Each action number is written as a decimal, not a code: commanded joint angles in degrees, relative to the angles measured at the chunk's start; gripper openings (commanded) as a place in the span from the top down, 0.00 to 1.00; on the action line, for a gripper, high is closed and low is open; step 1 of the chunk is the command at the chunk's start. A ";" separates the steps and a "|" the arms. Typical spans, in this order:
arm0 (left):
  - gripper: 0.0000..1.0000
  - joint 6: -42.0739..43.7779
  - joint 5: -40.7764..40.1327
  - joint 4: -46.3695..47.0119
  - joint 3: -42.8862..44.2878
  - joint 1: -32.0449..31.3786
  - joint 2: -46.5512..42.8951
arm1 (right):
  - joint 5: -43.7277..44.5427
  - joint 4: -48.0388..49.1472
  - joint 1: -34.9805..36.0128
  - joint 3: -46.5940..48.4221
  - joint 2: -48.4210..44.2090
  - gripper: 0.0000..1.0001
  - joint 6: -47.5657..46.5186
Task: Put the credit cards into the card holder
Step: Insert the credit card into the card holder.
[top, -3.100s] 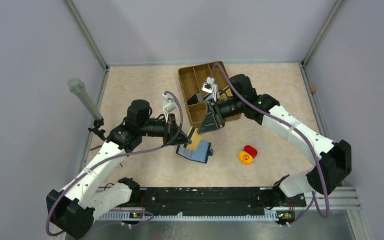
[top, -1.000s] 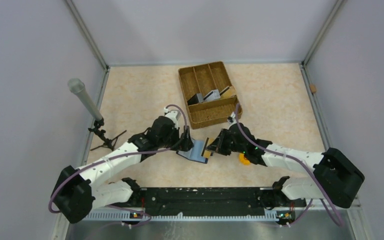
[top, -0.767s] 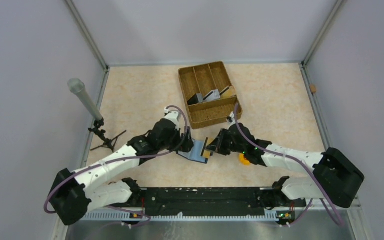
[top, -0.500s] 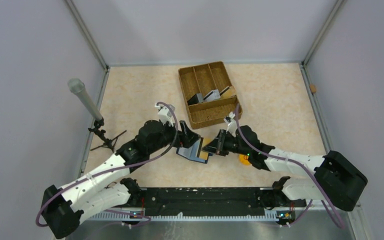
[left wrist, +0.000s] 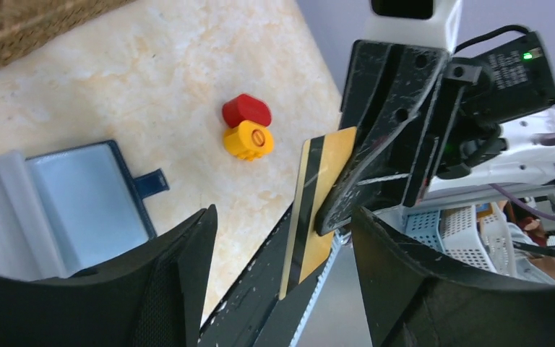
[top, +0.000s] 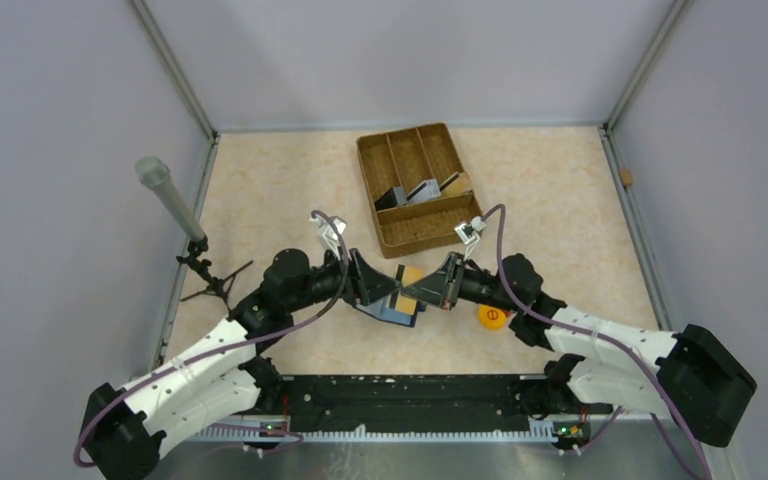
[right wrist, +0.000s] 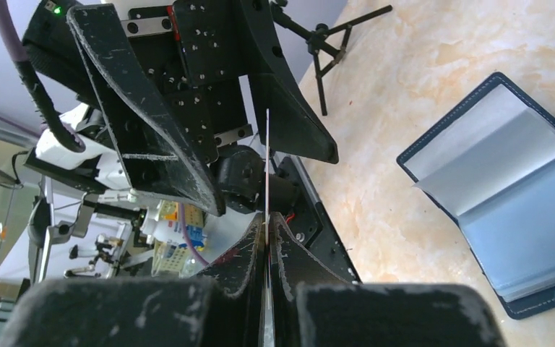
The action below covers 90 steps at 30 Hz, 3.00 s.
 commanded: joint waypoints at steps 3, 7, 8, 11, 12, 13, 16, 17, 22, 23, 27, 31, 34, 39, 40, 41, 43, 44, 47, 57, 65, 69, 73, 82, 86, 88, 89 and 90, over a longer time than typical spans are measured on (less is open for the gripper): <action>0.43 -4.29 9.35 10.41 -1.38 1.07 -0.87 | -2.85 6.71 -0.53 -0.30 -1.32 1.00 -0.67; 0.55 -5.07 11.31 11.80 -1.48 1.11 -0.08 | -4.33 7.14 -0.55 0.00 -1.31 1.00 -0.89; 0.57 -5.09 11.29 11.88 -1.48 1.06 -0.11 | -4.58 7.11 -0.53 0.00 -1.31 1.00 -0.91; 0.69 -5.30 10.86 12.20 -1.78 1.22 -0.34 | -5.13 6.25 -0.55 0.39 -1.27 1.00 -1.06; 0.76 -5.46 10.90 12.48 -1.91 1.22 -0.35 | -5.11 5.59 -0.55 0.64 -1.25 1.00 -1.21; 0.82 -5.72 10.99 12.76 -2.11 1.20 -0.40 | -4.98 4.93 -0.51 0.85 -1.31 1.00 -1.43; 1.00 -5.97 11.13 13.10 -2.40 1.22 -0.20 | -4.06 1.44 -0.54 1.70 -1.40 0.98 -2.43; 1.00 -5.97 10.90 12.72 -2.26 1.22 -0.20 | -3.52 -0.39 -0.53 2.15 -1.57 0.89 -3.25; 1.00 -3.76 6.31 7.38 -1.07 1.20 -1.05 | 5.03 -11.65 -0.54 2.37 -4.77 0.37 -5.22; 1.00 -2.84 4.00 4.92 -0.61 1.20 -1.43 | 7.88 -14.94 -0.55 2.43 -5.75 0.34 -5.38; 1.00 0.55 -6.84 -6.35 1.84 1.22 -1.46 | 22.71 -31.55 0.56 3.95 -9.18 0.31 -4.12; 1.00 1.72 -13.38 -15.54 4.21 1.27 0.23 | 35.33 -44.43 3.35 6.79 -7.12 0.31 -1.54; 1.00 1.34 -13.95 -16.56 3.72 1.29 0.15 | 39.80 -47.34 6.31 8.39 -2.62 0.33 0.17; 1.00 0.45 -14.88 -17.82 3.26 1.40 -0.83 | 44.25 -46.83 10.32 11.54 4.80 0.43 0.82; 1.00 0.00 -14.81 -17.96 3.19 1.39 -0.90 | 44.70 -46.81 10.92 12.21 6.17 0.45 0.76; 1.00 -0.45 -14.49 -17.91 3.07 1.40 -1.06 | 45.06 -46.74 11.52 12.87 7.36 0.46 0.63; 1.00 -1.82 -13.28 -17.27 2.44 1.40 -1.37 | 45.90 -46.19 12.55 13.90 9.47 0.46 0.25; 1.00 -2.52 -12.61 -16.58 1.92 1.40 -1.47 | 46.10 -45.59 12.98 14.23 10.37 0.46 -0.04; 1.00 -3.77 -11.31 -15.27 0.63 1.39 -1.49 | 46.57 -44.14 13.92 15.24 13.49 0.46 -0.50; 1.00 -1.66 -5.55 -13.13 2.58 1.40 2.49 | 52.82 -49.47 14.87 20.83 21.79 0.71 -1.60; 1.00 -1.78 -0.20 -2.94 2.45 0.96 11.69 | 57.30 -51.16 14.52 21.15 22.71 0.99 -5.63; 1.00 -0.14 1.91 -0.03 4.66 0.76 18.26 | 55.68 -48.27 12.72 18.71 20.95 1.00 -8.89; 1.00 1.98 1.09 0.40 6.66 0.78 22.47 | 51.84 -43.94 10.66 15.59 18.57 1.00 -12.03; 1.00 2.08 -0.87 3.18 5.81 2.19 30.28 | 49.42 -42.57 8.74 13.48 17.58 1.00 -13.11; 1.00 0.22 -0.53 5.03 3.42 3.78 30.38 | 49.16 -42.52 8.31 12.92 17.54 1.00 -12.90; 1.00 -0.57 -0.52 5.94 1.97 4.59 29.70 | 48.98 -42.52 8.05 12.70 17.45 1.00 -12.86; 1.00 -0.87 -0.47 6.19 1.26 4.97 29.36 | 48.97 -42.50 7.87 12.55 17.49 1.00 -12.74; 1.00 -1.07 -0.25 6.46 0.54 5.51 29.15 | 48.90 -42.55 7.77 12.44 17.44 1.00 -12.71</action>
